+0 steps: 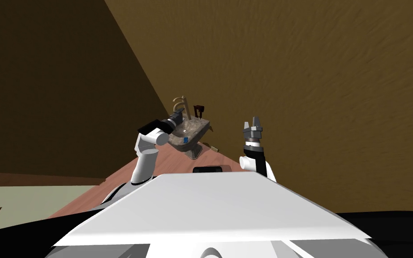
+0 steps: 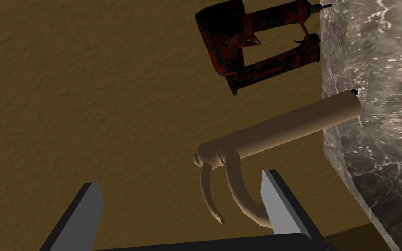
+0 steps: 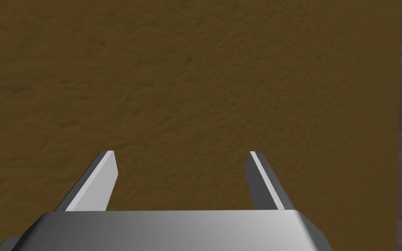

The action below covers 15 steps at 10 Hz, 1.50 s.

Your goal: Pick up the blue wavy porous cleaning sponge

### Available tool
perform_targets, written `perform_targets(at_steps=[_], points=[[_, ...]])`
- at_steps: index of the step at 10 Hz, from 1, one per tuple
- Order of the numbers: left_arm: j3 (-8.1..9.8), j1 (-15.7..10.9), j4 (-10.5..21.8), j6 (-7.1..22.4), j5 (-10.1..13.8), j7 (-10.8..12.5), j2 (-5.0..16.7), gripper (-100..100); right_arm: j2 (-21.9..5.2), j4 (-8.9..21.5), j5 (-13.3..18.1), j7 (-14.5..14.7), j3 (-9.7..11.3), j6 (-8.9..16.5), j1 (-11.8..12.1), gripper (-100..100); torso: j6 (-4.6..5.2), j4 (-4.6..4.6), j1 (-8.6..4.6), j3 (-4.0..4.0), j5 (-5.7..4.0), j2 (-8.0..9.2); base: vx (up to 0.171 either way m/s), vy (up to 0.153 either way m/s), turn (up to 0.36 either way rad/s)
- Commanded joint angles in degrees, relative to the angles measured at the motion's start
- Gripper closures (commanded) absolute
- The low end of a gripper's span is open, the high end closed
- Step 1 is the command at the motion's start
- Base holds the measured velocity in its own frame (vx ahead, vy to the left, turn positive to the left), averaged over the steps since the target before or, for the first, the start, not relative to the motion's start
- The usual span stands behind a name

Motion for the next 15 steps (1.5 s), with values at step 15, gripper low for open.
perform_targets(at_steps=[15], points=[[-2.35,-9.2,6.0,24.6,8.8,-5.9,7.8,-100,0.0,0.0,0.0,0.0,0.0,0.0,0.0,0,-0.05,0.01,0.07,0.05,0.02,0.09,0.017,-0.008,-0.054]])
